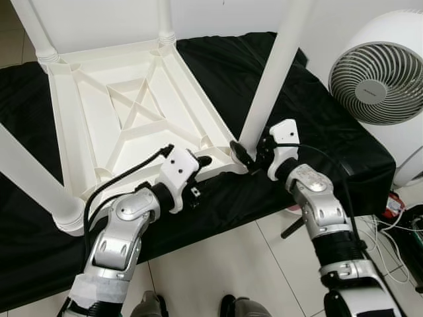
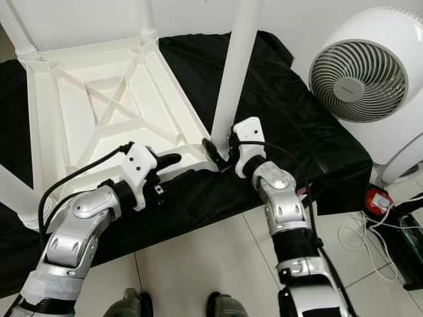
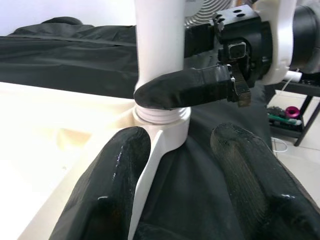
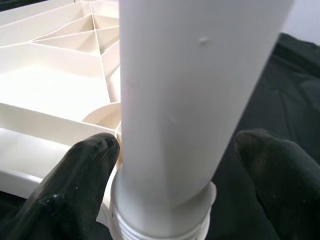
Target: Building children table
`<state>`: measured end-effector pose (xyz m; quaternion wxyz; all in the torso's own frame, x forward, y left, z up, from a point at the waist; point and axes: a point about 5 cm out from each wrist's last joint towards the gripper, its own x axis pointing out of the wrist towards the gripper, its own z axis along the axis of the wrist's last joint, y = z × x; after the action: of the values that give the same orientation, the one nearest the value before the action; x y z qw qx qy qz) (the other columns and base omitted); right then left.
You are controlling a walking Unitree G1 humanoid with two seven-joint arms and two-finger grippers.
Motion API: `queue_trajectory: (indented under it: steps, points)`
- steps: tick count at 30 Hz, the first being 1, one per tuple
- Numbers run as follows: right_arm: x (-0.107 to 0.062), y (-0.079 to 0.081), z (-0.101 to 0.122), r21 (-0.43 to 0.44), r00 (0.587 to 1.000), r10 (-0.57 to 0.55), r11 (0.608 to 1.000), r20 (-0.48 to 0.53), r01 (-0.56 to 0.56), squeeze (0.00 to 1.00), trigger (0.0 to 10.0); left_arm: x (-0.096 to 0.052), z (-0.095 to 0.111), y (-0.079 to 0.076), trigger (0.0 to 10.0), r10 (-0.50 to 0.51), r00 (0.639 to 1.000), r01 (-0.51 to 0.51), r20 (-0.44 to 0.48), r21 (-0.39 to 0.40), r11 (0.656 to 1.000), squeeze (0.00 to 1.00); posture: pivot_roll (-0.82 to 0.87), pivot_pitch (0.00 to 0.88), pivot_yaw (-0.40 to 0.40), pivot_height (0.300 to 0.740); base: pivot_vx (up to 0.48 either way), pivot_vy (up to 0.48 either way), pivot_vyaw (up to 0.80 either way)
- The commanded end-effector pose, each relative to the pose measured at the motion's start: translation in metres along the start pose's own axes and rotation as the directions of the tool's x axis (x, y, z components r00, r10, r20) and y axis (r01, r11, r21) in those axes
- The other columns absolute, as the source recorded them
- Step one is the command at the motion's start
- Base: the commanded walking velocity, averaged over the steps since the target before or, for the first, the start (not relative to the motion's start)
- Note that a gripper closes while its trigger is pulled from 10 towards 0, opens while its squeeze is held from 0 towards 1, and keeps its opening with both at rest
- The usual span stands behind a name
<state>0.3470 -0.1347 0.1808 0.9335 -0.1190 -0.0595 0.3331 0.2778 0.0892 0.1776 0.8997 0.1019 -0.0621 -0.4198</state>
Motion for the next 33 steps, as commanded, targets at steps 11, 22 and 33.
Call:
queue_trajectory:
  steps: [11,22,33]
  points:
    - [0.022,0.002,0.001,-0.104,0.969,0.247,0.963,-0.034,-0.249,0.0,10.0,0.003,-0.001,0.002,10.0,0.051,0.999,-0.051,0.001,-0.004,0.999,0.0,-0.01,0.115,0.004,0.74,0.0,0.0,0.0]
    - [0.016,-0.003,-0.014,-0.111,0.958,0.279,0.952,-0.072,-0.285,0.0,0.0,0.003,-0.001,0.001,10.0,0.041,0.999,-0.041,0.0,0.004,0.999,0.0,-0.01,0.103,-0.001,0.74,0.0,0.0,0.0]
    - [0.009,0.009,-0.024,-0.015,0.992,0.11,0.994,-0.066,-0.111,0.0,0.0,0.006,-0.003,-0.003,10.0,0.03,1.0,-0.03,0.001,-0.004,1.0,0.0,-0.03,0.09,-0.004,0.74,0.0,0.0,0.0]
